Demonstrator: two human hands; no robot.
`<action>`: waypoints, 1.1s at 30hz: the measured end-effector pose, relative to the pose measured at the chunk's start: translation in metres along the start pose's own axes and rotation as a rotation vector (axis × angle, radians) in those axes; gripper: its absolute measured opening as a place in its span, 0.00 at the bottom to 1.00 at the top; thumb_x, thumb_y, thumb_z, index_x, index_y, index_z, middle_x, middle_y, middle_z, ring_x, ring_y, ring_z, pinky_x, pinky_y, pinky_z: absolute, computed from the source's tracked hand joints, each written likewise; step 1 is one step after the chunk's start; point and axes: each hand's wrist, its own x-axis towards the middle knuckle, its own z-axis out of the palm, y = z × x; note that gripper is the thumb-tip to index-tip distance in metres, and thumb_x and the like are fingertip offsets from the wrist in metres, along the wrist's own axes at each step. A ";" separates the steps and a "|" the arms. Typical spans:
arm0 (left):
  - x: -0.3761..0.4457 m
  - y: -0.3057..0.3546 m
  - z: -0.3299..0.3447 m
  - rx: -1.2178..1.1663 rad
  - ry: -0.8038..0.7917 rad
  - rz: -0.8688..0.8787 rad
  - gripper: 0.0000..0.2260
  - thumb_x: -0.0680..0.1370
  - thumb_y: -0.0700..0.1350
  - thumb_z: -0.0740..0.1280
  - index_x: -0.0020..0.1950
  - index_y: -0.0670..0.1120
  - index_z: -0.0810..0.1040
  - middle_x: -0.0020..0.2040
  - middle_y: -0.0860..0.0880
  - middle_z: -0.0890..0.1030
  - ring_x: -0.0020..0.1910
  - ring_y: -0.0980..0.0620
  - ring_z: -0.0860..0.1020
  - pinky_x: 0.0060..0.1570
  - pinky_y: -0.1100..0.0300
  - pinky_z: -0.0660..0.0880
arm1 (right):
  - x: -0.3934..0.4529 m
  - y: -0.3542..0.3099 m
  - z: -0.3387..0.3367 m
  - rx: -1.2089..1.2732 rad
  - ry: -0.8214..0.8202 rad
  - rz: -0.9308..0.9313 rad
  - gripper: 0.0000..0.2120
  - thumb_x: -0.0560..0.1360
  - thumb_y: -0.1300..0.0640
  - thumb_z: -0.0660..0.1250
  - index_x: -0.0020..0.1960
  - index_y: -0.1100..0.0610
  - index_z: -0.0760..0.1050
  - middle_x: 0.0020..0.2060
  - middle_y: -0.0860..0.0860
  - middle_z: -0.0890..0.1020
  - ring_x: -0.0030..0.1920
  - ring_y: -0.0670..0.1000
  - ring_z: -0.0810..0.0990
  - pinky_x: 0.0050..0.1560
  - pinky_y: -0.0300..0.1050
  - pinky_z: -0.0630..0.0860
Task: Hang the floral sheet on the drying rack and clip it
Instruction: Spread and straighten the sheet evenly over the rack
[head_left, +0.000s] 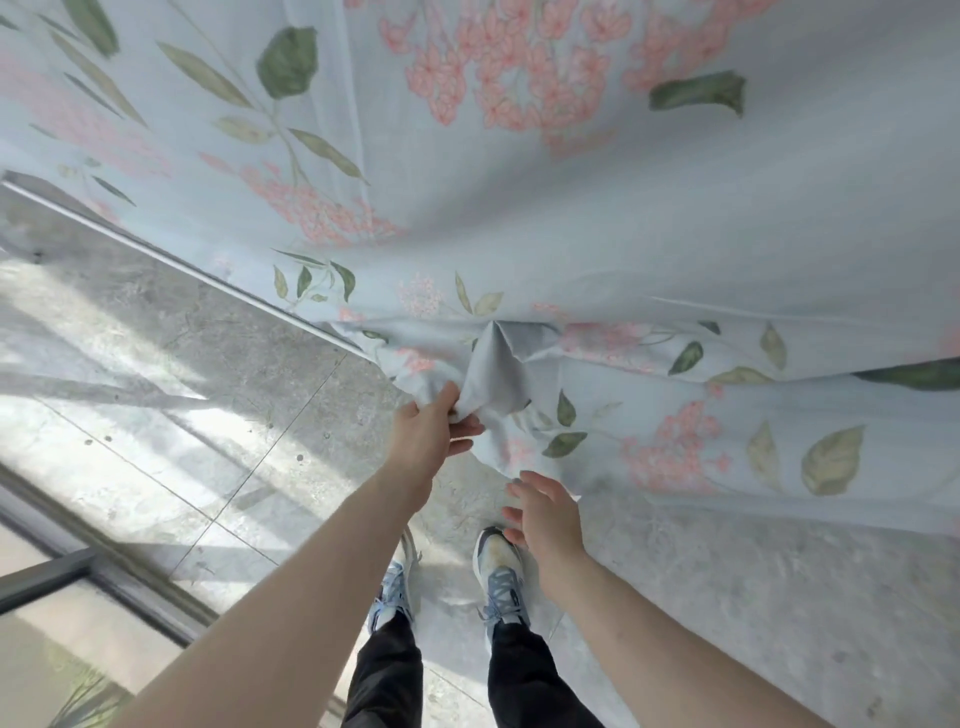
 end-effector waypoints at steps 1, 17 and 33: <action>-0.003 0.003 -0.001 0.021 0.034 0.031 0.12 0.83 0.50 0.67 0.52 0.42 0.81 0.43 0.47 0.86 0.45 0.50 0.86 0.48 0.54 0.81 | 0.003 0.009 0.002 0.044 -0.016 0.094 0.18 0.83 0.51 0.67 0.70 0.56 0.74 0.59 0.52 0.82 0.49 0.50 0.84 0.40 0.42 0.82; 0.003 -0.034 -0.029 -0.100 0.105 0.009 0.18 0.74 0.53 0.76 0.62 0.49 0.83 0.58 0.47 0.85 0.56 0.49 0.83 0.59 0.53 0.79 | 0.080 0.028 -0.008 0.171 0.387 0.059 0.12 0.78 0.55 0.74 0.51 0.65 0.80 0.34 0.53 0.84 0.31 0.48 0.84 0.42 0.50 0.85; 0.070 -0.113 0.036 1.299 -0.199 0.147 0.24 0.78 0.38 0.58 0.74 0.47 0.71 0.75 0.50 0.68 0.69 0.41 0.73 0.64 0.46 0.74 | 0.138 0.051 -0.098 -0.094 0.654 0.074 0.18 0.76 0.48 0.75 0.47 0.66 0.83 0.36 0.57 0.85 0.34 0.58 0.86 0.43 0.57 0.86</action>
